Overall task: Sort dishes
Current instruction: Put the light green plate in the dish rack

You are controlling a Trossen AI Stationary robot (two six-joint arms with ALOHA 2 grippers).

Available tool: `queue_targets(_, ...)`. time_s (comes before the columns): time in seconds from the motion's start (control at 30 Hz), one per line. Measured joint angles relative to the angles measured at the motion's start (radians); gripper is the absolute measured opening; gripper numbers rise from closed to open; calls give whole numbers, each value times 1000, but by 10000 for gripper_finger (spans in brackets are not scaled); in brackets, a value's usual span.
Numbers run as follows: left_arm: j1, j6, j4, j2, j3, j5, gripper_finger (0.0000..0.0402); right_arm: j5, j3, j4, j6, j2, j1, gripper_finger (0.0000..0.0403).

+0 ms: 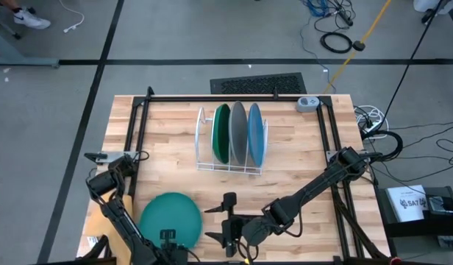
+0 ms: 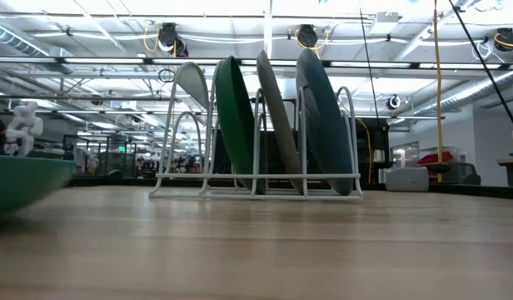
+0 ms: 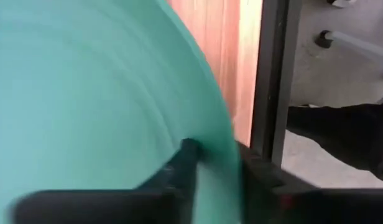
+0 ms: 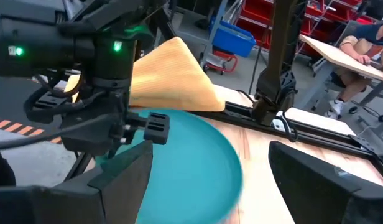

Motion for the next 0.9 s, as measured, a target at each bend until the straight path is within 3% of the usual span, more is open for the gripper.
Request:
queue_targets(0.1, 1, 29, -18, -29, 0, -19, 18, 0, 0, 0, 0, 0, 5, 313)
queue_targets(0.43, -21, 40, -224, -220, 53, -72, 3, 2, 0, 9, -75, -65, 33, 313)
queue_targets(0.67, -61, 392, -206, -414, 115, -89, 1, -3, 0, 10, -82, -166, 67, 313)
queue_targets(0.9, -35, 597, -110, -608, 149, -5, 1, -247, 0, -30, -31, -177, 74, 313)
